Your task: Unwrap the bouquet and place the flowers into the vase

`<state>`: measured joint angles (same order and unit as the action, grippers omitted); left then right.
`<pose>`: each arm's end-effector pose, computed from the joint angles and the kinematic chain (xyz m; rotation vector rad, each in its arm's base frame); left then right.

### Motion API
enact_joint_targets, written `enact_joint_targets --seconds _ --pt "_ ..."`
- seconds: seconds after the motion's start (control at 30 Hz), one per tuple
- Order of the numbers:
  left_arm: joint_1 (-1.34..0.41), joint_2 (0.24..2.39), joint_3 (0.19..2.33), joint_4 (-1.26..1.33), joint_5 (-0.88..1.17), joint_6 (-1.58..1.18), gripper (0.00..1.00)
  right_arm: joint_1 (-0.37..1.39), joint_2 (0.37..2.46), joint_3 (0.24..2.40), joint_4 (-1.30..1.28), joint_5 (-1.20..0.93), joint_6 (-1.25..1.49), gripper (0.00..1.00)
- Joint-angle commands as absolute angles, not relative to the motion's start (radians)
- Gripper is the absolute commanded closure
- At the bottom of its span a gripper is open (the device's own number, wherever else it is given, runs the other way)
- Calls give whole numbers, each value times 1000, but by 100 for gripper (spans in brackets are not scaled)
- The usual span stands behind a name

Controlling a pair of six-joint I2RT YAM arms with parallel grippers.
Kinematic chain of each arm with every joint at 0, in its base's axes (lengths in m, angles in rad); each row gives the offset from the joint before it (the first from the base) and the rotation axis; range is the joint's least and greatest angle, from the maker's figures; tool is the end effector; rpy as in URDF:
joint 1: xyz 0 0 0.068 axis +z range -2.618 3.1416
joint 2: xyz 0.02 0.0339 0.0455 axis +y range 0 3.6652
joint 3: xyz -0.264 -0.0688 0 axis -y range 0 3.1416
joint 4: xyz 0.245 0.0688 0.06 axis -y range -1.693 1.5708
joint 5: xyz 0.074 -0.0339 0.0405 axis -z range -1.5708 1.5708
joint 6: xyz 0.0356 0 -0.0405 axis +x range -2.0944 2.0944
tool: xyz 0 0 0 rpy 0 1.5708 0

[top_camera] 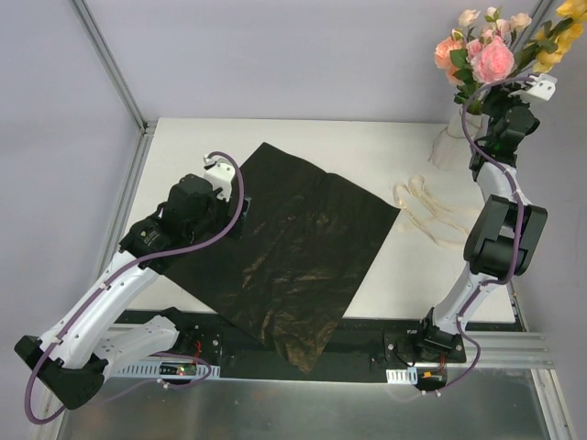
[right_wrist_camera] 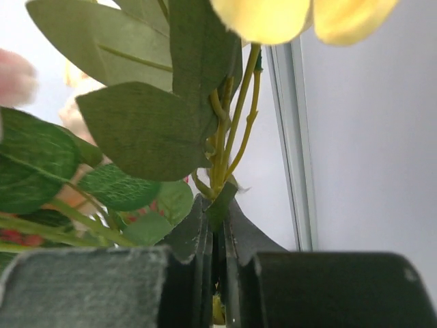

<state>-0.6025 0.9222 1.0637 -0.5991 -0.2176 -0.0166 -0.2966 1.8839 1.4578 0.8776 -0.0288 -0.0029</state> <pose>0.1627 -0.1026 0.3698 0.4511 1.9701 -0.1724 0.4286 -0.1299 0.3658 0.1387 1.1143 -0.2514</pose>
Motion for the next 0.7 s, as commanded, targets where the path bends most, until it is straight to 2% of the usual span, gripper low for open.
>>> enact_joint_targets --seconds 0.0,0.3,0.67 --pt "-607 896 1060 -572 -215 -12 1 -295 1885 1447 845 -58 -38 100" --pt "-607 888 1054 -566 -204 -20 1 -295 1920 1485 701 -123 -98 97" --pt "-607 870 1049 -552 -209 -35 1 -287 1839 1456 612 -45 -74 66"
